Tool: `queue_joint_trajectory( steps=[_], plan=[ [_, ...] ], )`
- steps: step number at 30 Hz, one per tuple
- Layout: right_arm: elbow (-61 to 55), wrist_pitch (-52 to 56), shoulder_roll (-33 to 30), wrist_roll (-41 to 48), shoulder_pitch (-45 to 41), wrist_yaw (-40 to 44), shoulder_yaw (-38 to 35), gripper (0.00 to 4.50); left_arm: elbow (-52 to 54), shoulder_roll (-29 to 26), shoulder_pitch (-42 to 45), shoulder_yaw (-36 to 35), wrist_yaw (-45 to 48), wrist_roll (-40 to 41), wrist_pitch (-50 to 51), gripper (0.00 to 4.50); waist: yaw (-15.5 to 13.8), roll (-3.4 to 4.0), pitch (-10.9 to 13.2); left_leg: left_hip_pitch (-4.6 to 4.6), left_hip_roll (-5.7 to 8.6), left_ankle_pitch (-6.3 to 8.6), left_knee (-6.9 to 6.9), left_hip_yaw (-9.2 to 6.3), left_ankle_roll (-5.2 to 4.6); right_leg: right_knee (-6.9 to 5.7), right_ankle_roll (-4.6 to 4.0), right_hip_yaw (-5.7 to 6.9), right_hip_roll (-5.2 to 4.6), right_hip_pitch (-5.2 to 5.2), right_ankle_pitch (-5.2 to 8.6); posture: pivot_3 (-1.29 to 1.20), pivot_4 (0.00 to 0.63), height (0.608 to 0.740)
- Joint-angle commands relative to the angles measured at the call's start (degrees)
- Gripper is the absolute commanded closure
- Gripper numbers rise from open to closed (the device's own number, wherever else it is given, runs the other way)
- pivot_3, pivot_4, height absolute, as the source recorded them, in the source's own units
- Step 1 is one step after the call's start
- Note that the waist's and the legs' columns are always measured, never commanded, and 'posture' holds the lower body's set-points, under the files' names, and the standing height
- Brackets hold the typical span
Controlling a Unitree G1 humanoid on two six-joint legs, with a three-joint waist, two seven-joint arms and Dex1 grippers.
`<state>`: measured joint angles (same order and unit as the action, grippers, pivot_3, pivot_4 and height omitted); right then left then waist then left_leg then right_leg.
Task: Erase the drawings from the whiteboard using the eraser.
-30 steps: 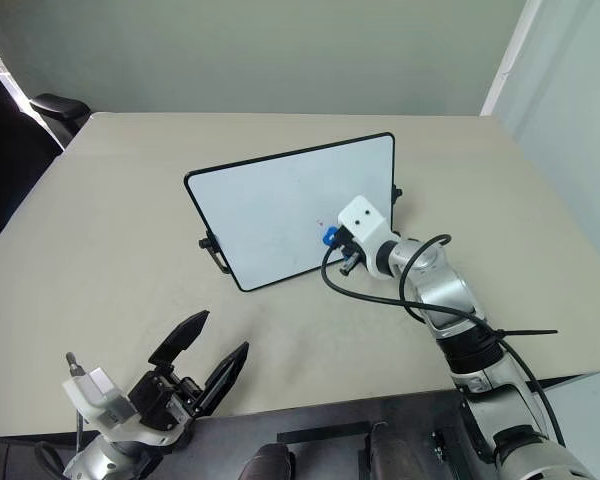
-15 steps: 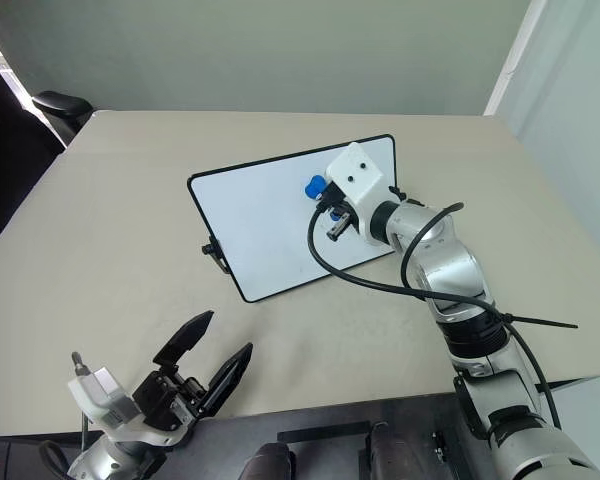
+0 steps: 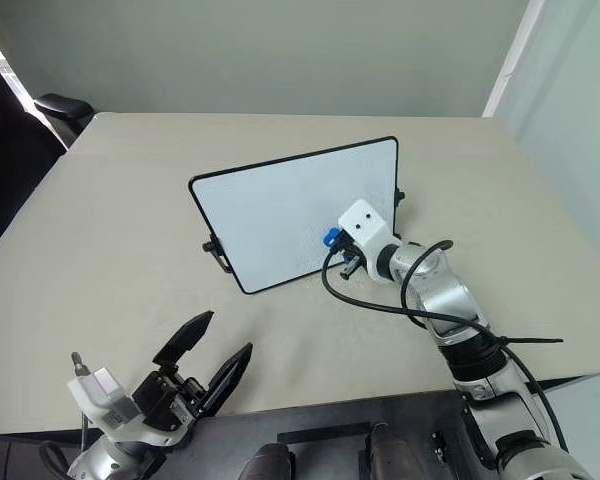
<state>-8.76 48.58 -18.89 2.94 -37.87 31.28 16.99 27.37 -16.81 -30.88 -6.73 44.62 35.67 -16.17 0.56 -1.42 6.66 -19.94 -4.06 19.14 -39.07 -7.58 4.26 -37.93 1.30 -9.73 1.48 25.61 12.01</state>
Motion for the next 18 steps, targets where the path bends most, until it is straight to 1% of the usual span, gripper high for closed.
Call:
queue_joint_trajectory(
  steps=[1, 7, 10, 13, 18],
  plan=[
    [-0.9, 0.2, -0.6, -0.7, -0.8, -0.5, 0.1, 4.26, 2.2, -0.1, -0.1, -0.6, 0.1, 0.0, -0.9, 0.0, 0.0, 0.0, 0.0, 0.0, 0.0, 0.0, 0.0, 0.0, 0.0, 0.0, 0.01, 0.0, 0.0, 0.0, 0.0, 0.0, 0.15, 0.74],
    [-1.9, 0.0, 0.3, 0.0, -3.9, -0.9, -1.9, 4.26, 2.4, -0.1, -0.3, -0.7, 0.1, 0.2, -0.9, 0.0, 0.0, 0.0, 0.0, -0.04, 0.0, 0.0, 0.0, 0.01, 0.0, 0.0, 0.02, 0.0, 0.0, 0.04, 0.02, 0.0, 0.15, 0.74],
    [-2.5, 0.3, -0.4, 0.0, -4.5, -0.9, -2.4, 4.26, 2.5, -0.1, -0.4, -0.6, 0.1, 0.1, -0.9, 0.0, 0.0, 0.0, 0.0, -0.04, 0.0, 0.0, 0.02, 0.0, 0.0, 0.0, 0.02, 0.0, 0.01, 0.07, 0.01, 0.0, 0.15, 0.74],
    [-5.3, 1.6, -2.1, 0.5, -3.4, -0.5, -3.7, 4.26, 2.6, -0.1, -0.5, -0.5, 0.0, 0.0, -1.0, 0.0, 0.0, 0.01, 0.0, -0.06, 0.0, 0.0, 0.01, 0.0, 0.0, 0.0, 0.02, 0.0, 0.01, 0.07, 0.01, 0.0, 0.15, 0.74],
    [-12.5, 5.3, -4.3, 2.0, 0.2, -1.2, -8.1, 4.26, 2.7, -0.1, -0.5, -0.4, 0.0, 0.0, -0.9, 0.0, -0.4, 0.0, 0.0, -0.12, 0.0, 0.01, 0.0, 0.04, 0.01, 0.04, 0.06, 0.01, 0.0, 0.04, 0.05, 0.0, 0.15, 0.74]
  ],
)
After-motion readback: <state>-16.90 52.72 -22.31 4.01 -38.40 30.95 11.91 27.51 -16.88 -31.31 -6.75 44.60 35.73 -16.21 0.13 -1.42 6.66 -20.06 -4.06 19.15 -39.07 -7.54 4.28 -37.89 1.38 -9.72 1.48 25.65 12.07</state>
